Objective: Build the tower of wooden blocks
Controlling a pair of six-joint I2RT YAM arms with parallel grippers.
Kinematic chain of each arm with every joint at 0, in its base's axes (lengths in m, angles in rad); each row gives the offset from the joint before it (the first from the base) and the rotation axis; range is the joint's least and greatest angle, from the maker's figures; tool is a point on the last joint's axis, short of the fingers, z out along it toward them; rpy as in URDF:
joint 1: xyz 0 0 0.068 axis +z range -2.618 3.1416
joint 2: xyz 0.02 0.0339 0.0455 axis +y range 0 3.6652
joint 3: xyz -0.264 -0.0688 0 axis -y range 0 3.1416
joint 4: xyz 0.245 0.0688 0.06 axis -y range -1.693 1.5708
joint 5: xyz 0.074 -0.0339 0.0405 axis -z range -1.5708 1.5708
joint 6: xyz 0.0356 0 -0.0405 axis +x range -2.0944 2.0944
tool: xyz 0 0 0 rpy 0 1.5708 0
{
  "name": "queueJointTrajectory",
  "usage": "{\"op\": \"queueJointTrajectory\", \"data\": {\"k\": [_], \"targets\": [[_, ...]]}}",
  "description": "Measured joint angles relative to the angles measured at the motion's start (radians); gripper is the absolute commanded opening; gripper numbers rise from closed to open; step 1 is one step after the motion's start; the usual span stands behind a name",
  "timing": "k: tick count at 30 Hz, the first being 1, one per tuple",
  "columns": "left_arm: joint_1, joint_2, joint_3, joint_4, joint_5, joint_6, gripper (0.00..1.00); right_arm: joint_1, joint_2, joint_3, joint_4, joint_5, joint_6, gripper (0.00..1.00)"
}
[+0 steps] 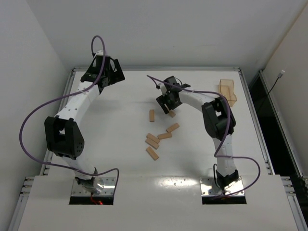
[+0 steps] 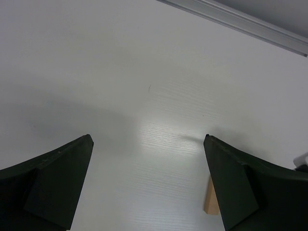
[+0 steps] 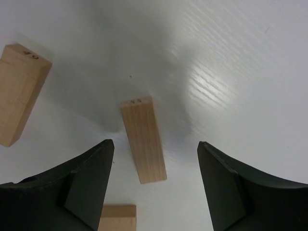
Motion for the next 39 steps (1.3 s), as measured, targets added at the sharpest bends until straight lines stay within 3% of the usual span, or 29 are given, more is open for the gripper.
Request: {"op": "queueJointTrajectory", "data": {"k": [6,8,10,13,23,29,39], "targets": [[0.017,0.000,0.000,0.003,0.018,-0.003,1.00,0.000,0.079,0.080,-0.037,-0.030,-0.034,0.57],[0.026,0.000,0.000,0.003,0.022,-0.004,1.00,0.000,0.085,0.086,-0.048,-0.034,-0.042,0.44],[0.035,0.000,0.000,0.003,0.026,-0.008,1.00,0.000,0.088,0.092,-0.058,-0.045,-0.047,0.20],[0.042,0.000,0.000,0.003,0.032,-0.014,1.00,-0.002,0.089,0.098,-0.075,-0.047,-0.043,0.00],[0.042,-0.016,-0.081,0.033,0.027,-0.039,1.00,0.005,0.015,0.064,-0.190,0.011,0.142,0.00],[0.042,-0.057,-0.164,0.038,0.005,-0.047,1.00,0.025,-0.037,0.200,-0.283,0.090,0.354,0.00],[0.046,-0.076,-0.164,0.056,-0.051,-0.044,1.00,0.256,-0.038,0.334,-0.380,0.201,0.597,0.00]]}}
